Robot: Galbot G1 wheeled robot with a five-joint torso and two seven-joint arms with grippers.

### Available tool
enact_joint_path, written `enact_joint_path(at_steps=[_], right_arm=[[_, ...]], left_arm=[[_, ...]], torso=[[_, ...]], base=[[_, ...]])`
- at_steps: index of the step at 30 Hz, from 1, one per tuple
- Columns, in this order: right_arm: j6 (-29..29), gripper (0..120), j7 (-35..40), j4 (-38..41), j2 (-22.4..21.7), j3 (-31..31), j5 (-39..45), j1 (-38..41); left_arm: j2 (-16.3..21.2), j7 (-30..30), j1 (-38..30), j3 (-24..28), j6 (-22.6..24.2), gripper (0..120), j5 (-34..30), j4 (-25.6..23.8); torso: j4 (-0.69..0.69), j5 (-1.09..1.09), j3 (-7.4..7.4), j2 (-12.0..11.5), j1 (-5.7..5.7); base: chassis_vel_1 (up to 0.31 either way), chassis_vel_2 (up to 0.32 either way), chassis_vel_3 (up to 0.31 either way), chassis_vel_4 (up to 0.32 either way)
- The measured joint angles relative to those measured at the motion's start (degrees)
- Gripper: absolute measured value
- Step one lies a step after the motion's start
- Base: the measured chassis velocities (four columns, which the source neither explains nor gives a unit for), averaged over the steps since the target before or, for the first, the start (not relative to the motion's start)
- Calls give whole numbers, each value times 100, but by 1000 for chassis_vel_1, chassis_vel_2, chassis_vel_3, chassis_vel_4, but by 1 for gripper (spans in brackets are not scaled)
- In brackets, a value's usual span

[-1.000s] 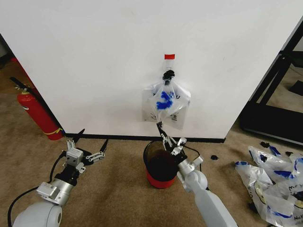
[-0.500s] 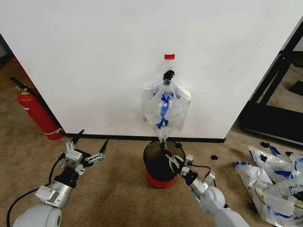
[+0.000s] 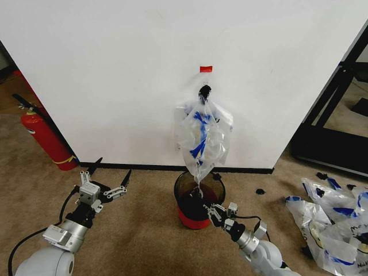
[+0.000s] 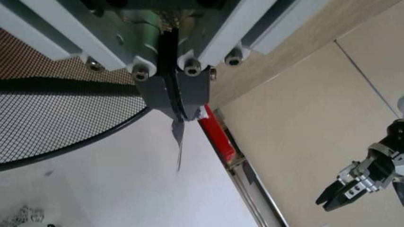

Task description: Pick up the garbage bag from the wall and place it over the trash bin.

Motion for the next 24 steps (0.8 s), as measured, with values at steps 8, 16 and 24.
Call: enact_joint_path(at_steps=[8, 16, 24], right_arm=[[40, 0, 221, 7, 186, 166, 195, 310], [132, 6, 867, 66, 195, 250, 46, 521], [401, 34, 1180, 390, -82, 886, -2676, 447]], left_arm=[[11, 13, -40, 55, -34, 100, 6, 127], [27, 19, -94, 76, -34, 100, 11, 188], [1, 27, -129, 112, -39, 100, 26, 259]], torso=[[1, 0, 0, 0, 0], [1, 0, 0, 0, 0], [0, 1, 0, 0, 0]], base=[[0, 0, 0, 0], [0, 0, 0, 0], [0, 0, 0, 0]])
